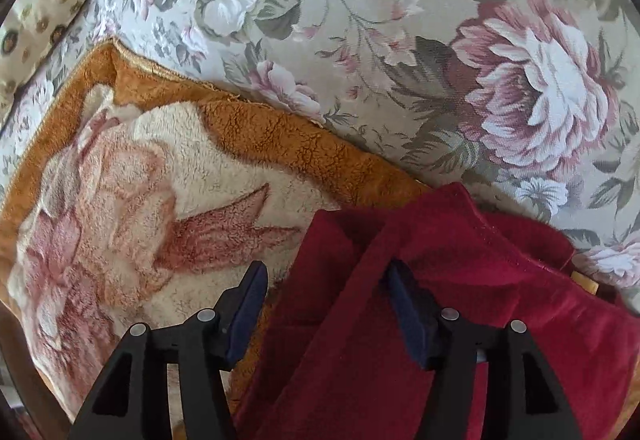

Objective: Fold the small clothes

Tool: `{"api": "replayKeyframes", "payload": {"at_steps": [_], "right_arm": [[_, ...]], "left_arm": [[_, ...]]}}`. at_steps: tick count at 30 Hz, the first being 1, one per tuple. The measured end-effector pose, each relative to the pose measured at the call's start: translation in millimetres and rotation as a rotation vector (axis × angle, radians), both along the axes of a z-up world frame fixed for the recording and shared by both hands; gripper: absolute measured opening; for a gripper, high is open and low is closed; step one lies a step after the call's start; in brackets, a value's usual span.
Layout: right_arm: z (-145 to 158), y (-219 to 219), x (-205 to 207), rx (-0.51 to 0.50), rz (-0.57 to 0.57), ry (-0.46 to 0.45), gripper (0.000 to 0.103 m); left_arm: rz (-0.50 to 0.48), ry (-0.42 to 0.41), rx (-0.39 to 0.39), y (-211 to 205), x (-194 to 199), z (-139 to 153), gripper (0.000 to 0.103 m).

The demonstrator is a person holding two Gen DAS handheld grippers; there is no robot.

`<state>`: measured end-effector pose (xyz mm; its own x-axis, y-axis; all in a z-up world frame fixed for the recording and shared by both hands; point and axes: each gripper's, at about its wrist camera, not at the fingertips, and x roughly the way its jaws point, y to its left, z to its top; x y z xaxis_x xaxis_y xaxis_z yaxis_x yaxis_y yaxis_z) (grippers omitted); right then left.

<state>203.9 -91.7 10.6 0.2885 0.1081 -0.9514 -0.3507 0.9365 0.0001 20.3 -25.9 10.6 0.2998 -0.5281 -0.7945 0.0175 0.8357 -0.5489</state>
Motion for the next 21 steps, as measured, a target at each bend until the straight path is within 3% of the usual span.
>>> {"api": "replayKeyframes", "payload": {"at_steps": [4, 8, 12, 13, 14, 16, 18, 21], "right_arm": [[13.2, -18.5, -13.4, 0.100, 0.008, -0.072, 0.019], [47.0, -58.6, -25.7, 0.308, -0.061, -0.130, 0.014], [77.2, -89.6, -41.3, 0.401, -0.086, -0.183, 0.013], [82.7, -96.7, -43.2, 0.421, -0.092, -0.187, 0.013], [87.8, -107.6, -49.1, 0.444, -0.101, -0.198, 0.013], [95.3, -123.0, -58.4, 0.470, -0.120, -0.215, 0.013], [102.9, -141.3, -67.5, 0.492, -0.140, -0.234, 0.013], [117.3, -169.3, -82.1, 0.517, -0.175, -0.272, 0.012]], "left_arm": [[-0.005, -0.010, 0.018, -11.1, 5.9, 0.8, 0.102], [0.016, -0.023, 0.007, -12.1, 5.4, 2.0, 0.102], [0.035, -0.052, 0.001, -8.6, 2.5, 6.3, 0.100], [0.034, -0.064, -0.011, -5.3, 3.6, 8.6, 0.090], [0.022, -0.068, -0.033, -4.1, 10.2, 13.2, 0.070], [-0.025, -0.051, -0.107, -11.7, 13.6, 15.3, 0.044], [-0.092, -0.087, -0.130, -23.7, 11.6, 21.4, 0.039], [-0.179, -0.202, -0.107, -47.8, -1.9, 52.8, 0.032]]}}
